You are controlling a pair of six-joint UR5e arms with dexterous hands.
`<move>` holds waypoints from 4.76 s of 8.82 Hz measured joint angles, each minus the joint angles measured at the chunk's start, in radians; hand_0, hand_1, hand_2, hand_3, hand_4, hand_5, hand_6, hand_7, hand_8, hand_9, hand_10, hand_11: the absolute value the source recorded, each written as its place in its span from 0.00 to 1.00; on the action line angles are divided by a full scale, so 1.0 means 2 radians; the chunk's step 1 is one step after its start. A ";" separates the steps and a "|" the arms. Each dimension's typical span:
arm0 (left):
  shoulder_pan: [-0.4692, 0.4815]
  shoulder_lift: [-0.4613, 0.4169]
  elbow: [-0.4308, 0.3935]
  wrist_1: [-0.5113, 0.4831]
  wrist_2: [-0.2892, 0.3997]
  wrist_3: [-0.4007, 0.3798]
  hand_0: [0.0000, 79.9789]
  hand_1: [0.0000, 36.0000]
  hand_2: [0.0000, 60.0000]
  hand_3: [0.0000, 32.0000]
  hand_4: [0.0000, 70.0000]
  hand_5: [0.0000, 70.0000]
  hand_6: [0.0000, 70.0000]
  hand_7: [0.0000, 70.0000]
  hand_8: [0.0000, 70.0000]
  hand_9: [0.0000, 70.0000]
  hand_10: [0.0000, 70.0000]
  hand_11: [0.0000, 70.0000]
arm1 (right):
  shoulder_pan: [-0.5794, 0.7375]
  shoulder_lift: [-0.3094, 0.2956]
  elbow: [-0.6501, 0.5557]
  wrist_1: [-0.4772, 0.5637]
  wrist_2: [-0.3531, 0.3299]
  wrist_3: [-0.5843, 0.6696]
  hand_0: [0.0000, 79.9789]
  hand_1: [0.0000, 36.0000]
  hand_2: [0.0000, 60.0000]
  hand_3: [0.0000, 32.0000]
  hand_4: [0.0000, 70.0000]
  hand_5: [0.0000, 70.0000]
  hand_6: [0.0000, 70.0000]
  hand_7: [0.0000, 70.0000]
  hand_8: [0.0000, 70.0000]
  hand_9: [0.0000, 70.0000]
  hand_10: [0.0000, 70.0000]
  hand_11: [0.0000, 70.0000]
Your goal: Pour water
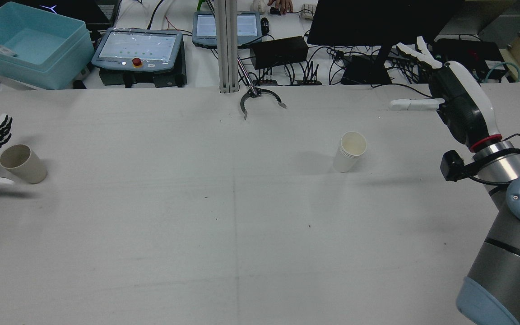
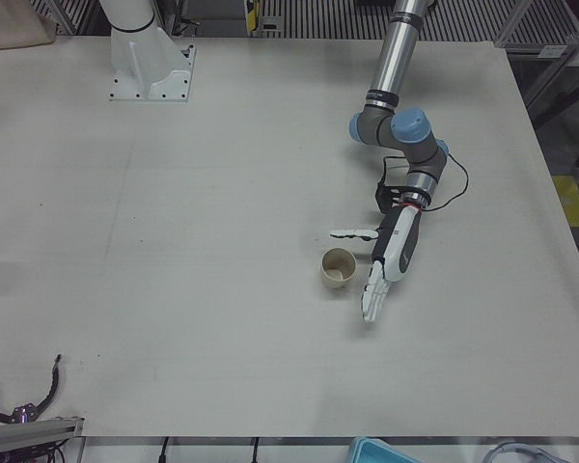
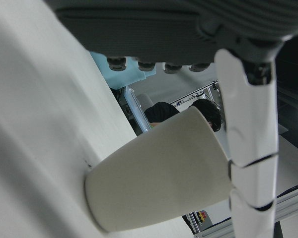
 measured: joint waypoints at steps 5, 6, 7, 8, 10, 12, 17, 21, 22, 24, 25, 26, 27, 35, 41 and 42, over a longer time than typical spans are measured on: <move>0.007 -0.011 0.004 0.014 0.001 0.000 0.66 0.58 0.11 0.00 0.07 0.00 0.00 0.03 0.00 0.01 0.02 0.06 | -0.003 0.000 0.000 0.000 0.001 0.000 0.55 0.25 0.06 0.00 0.07 0.03 0.02 0.00 0.02 0.02 0.00 0.00; 0.007 -0.017 0.005 0.017 0.001 0.000 0.65 0.56 0.10 0.00 0.08 0.00 0.00 0.03 0.00 0.01 0.02 0.06 | -0.004 0.000 0.000 0.000 0.001 0.000 0.54 0.24 0.06 0.00 0.07 0.03 0.02 0.00 0.02 0.02 0.00 0.00; 0.008 -0.022 0.006 0.020 0.000 0.000 0.65 0.55 0.10 0.00 0.09 0.00 0.00 0.04 0.00 0.01 0.02 0.06 | -0.005 0.000 0.000 0.000 0.001 0.000 0.54 0.24 0.06 0.00 0.07 0.03 0.02 0.00 0.02 0.02 0.00 0.00; 0.008 -0.024 0.006 0.021 0.000 0.000 0.66 0.56 0.11 0.00 0.09 0.00 0.00 0.04 0.00 0.01 0.02 0.06 | -0.005 0.000 0.000 0.000 0.001 0.000 0.54 0.24 0.06 0.00 0.07 0.03 0.02 0.00 0.02 0.02 0.00 0.00; 0.008 -0.024 0.005 0.022 0.000 0.000 0.65 0.54 0.08 0.00 0.09 0.00 0.00 0.04 0.00 0.01 0.02 0.06 | -0.007 0.000 0.000 0.000 0.001 0.000 0.54 0.24 0.06 0.00 0.07 0.04 0.02 0.00 0.02 0.02 0.00 0.00; 0.008 -0.025 0.006 0.023 0.000 0.000 0.65 0.52 0.08 0.00 0.10 0.00 0.00 0.04 0.00 0.01 0.02 0.06 | -0.008 0.000 0.000 0.000 0.001 0.000 0.54 0.24 0.06 0.00 0.07 0.04 0.02 0.00 0.01 0.01 0.00 0.00; 0.031 -0.027 0.017 0.023 0.000 0.000 0.63 0.49 0.07 0.00 0.09 0.00 0.00 0.03 0.00 0.01 0.02 0.06 | -0.010 -0.001 0.000 0.000 0.002 0.000 0.54 0.24 0.07 0.00 0.07 0.04 0.02 0.00 0.02 0.02 0.00 0.00; 0.034 -0.027 0.011 0.026 -0.001 -0.007 0.67 0.60 0.17 0.00 0.10 0.00 0.00 0.04 0.00 0.02 0.02 0.07 | -0.009 0.000 -0.005 0.001 0.002 0.001 0.54 0.24 0.07 0.00 0.07 0.03 0.02 0.00 0.02 0.02 0.00 0.00; 0.034 -0.027 0.010 0.029 -0.002 -0.011 0.69 0.66 0.22 0.00 0.13 0.07 0.00 0.04 0.00 0.02 0.03 0.08 | -0.009 0.000 -0.005 0.001 0.002 0.001 0.54 0.24 0.07 0.00 0.07 0.03 0.02 0.00 0.02 0.02 0.00 0.00; 0.033 -0.027 0.009 0.039 -0.005 -0.019 0.72 0.74 0.33 0.00 0.23 0.20 0.01 0.08 0.00 0.02 0.05 0.11 | -0.010 -0.001 -0.005 0.000 0.002 0.001 0.53 0.23 0.06 0.00 0.07 0.04 0.02 0.00 0.02 0.02 0.00 0.00; 0.033 -0.027 0.009 0.044 -0.005 -0.022 0.72 0.78 0.34 0.00 0.18 0.29 0.02 0.13 0.00 0.02 0.04 0.10 | -0.010 -0.001 -0.005 0.000 0.002 0.001 0.53 0.23 0.07 0.00 0.07 0.04 0.02 0.00 0.02 0.02 0.00 0.00; 0.033 -0.026 0.007 0.049 -0.005 -0.024 0.67 0.63 0.24 0.00 0.17 0.32 0.03 0.16 0.00 0.01 0.03 0.08 | -0.010 -0.001 -0.005 0.000 0.002 0.001 0.53 0.23 0.07 0.00 0.07 0.04 0.02 0.00 0.02 0.02 0.00 0.00; 0.033 -0.026 0.004 0.053 -0.005 -0.025 0.63 0.50 0.19 0.00 0.17 0.35 0.03 0.19 0.00 0.02 0.03 0.06 | -0.010 -0.001 -0.005 0.000 0.002 0.001 0.53 0.23 0.07 0.00 0.07 0.04 0.02 0.00 0.02 0.02 0.00 0.00; 0.030 -0.025 -0.002 0.069 -0.009 -0.031 0.34 1.00 1.00 0.00 0.34 0.77 0.05 0.14 0.03 0.07 0.09 0.16 | -0.009 0.000 -0.007 0.000 0.002 0.001 0.54 0.23 0.06 0.00 0.07 0.04 0.02 0.01 0.02 0.02 0.00 0.00; 0.022 0.004 -0.100 0.111 -0.027 -0.065 0.27 1.00 1.00 0.00 0.34 0.78 0.05 0.14 0.02 0.06 0.08 0.15 | -0.002 0.005 -0.028 0.000 0.005 0.002 0.56 0.28 0.10 0.00 0.09 0.06 0.04 0.03 0.02 0.02 0.00 0.00; 0.022 0.007 -0.118 0.119 -0.031 -0.067 0.35 1.00 1.00 0.00 0.33 0.82 0.06 0.14 0.02 0.06 0.08 0.15 | -0.001 0.016 -0.045 0.000 0.008 0.001 0.58 0.33 0.13 0.00 0.09 0.06 0.04 0.03 0.02 0.02 0.00 0.00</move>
